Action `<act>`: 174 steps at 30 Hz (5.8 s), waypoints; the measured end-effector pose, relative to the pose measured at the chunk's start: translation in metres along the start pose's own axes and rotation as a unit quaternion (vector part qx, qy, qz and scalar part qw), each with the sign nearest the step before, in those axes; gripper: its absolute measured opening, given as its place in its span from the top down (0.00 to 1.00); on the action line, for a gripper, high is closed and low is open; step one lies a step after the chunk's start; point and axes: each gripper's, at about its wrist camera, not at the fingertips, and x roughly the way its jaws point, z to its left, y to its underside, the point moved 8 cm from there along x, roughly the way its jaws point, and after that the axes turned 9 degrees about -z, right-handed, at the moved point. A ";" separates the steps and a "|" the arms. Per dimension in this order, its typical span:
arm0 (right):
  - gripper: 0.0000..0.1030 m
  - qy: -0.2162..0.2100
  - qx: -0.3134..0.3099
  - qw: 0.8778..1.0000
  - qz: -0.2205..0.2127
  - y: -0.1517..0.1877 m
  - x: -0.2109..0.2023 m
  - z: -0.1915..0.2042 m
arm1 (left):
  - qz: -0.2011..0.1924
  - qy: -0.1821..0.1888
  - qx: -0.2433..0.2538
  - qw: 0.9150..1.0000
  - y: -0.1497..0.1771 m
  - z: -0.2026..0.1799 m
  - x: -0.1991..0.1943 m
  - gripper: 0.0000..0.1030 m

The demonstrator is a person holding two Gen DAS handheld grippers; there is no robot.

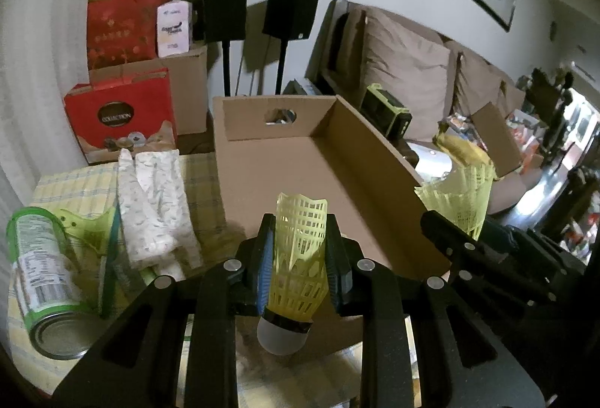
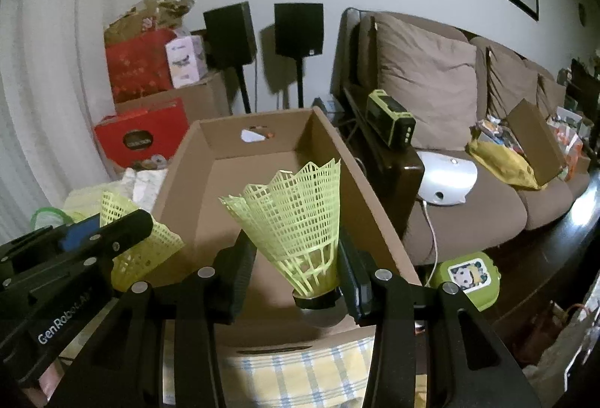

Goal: Organize objects

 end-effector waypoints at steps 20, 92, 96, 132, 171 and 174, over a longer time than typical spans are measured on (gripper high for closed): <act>0.51 0.017 0.009 0.999 0.031 0.017 0.034 -0.021 | 0.032 -0.002 0.001 0.999 0.012 -0.001 0.035 0.67; 0.00 0.018 -0.042 0.999 0.021 0.027 -0.004 0.045 | -0.008 -0.068 -0.020 0.997 0.027 0.097 -0.045 0.02; 0.00 0.015 -0.041 0.999 0.018 0.026 -0.009 0.052 | -0.008 -0.072 -0.022 0.997 0.030 0.106 -0.052 0.02; 0.00 -0.024 -0.063 0.998 -0.004 0.016 -0.036 0.129 | -0.036 -0.146 -0.041 0.988 0.032 0.189 -0.112 0.03; 0.08 -0.137 -0.093 0.985 0.037 0.031 -0.008 0.209 | 0.002 -0.175 -0.129 0.976 0.062 0.289 -0.110 0.03; 0.11 -0.154 -0.092 0.983 0.045 0.032 -0.005 0.219 | 0.005 -0.169 -0.141 0.975 0.065 0.295 -0.106 0.05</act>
